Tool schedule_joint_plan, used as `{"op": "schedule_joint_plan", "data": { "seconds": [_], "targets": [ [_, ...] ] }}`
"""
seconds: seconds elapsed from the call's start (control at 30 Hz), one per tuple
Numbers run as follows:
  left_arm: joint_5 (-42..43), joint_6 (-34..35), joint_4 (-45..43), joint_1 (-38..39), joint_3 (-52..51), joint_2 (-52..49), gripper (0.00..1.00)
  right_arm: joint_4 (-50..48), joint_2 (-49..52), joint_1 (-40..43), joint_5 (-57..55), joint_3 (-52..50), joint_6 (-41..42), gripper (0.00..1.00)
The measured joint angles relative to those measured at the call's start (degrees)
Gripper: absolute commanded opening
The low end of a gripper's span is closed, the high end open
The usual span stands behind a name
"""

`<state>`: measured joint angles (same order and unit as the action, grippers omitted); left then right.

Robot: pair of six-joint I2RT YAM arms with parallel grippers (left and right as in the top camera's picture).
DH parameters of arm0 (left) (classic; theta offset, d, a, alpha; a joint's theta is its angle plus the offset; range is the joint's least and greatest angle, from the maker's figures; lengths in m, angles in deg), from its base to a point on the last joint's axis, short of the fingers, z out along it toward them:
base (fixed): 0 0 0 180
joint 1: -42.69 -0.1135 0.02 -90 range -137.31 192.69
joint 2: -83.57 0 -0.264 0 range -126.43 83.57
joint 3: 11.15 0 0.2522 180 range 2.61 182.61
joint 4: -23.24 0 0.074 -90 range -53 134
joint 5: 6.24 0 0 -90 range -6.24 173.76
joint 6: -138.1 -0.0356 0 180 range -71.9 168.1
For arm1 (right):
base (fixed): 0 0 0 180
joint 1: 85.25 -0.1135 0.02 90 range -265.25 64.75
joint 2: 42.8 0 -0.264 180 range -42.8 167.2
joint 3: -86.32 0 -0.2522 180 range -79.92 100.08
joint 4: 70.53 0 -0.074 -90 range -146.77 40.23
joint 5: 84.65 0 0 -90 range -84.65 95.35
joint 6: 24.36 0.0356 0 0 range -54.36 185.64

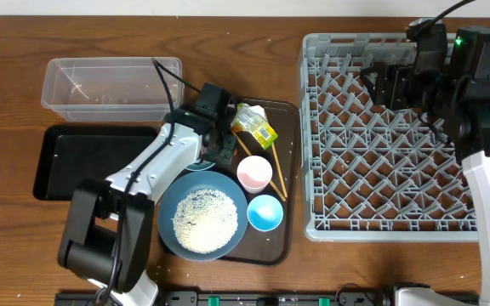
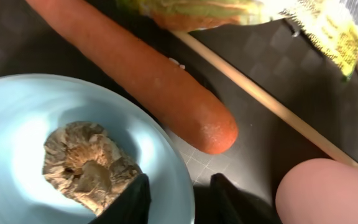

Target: Sort waste into correct bins and load items into the dishwasher rack

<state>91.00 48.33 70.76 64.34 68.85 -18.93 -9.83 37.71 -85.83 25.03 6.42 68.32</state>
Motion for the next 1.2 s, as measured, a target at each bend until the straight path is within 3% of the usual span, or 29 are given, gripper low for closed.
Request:
{"op": "schedule_joint_plan", "data": {
  "seconds": [0.23, 0.3, 0.4, 0.77, 0.93, 1.2],
  "targets": [
    [0.02, -0.15, -0.50, 0.00, -0.02, -1.66, 0.27, 0.15, 0.00, 0.00, -0.17, 0.00, 0.00, 0.71],
    [0.02, -0.13, -0.83, 0.00, 0.00, -1.66, 0.22, 0.13, 0.00, 0.00, -0.17, 0.00, 0.00, 0.72],
    [0.04, 0.09, -1.49, 0.00, -0.02, -1.68, 0.06, 0.13, 0.00, 0.00, -0.17, 0.00, 0.00, 0.71],
    [-0.37, -0.20, -2.05, 0.02, 0.00, -1.73, 0.06, 0.39, 0.00, 0.00, -1.07, 0.00, 0.00, 0.71],
    [-0.39, -0.20, 1.66, 0.00, 1.57, -0.33, 0.07, 0.37, 0.00, 0.00, -1.44, 0.00, 0.00, 0.72],
    [-0.07, 0.09, 6.32, -0.04, 7.26, 9.84, 0.06, 0.37, 0.00, 0.00, -1.51, 0.00, 0.00, 0.72]
  ]
}}
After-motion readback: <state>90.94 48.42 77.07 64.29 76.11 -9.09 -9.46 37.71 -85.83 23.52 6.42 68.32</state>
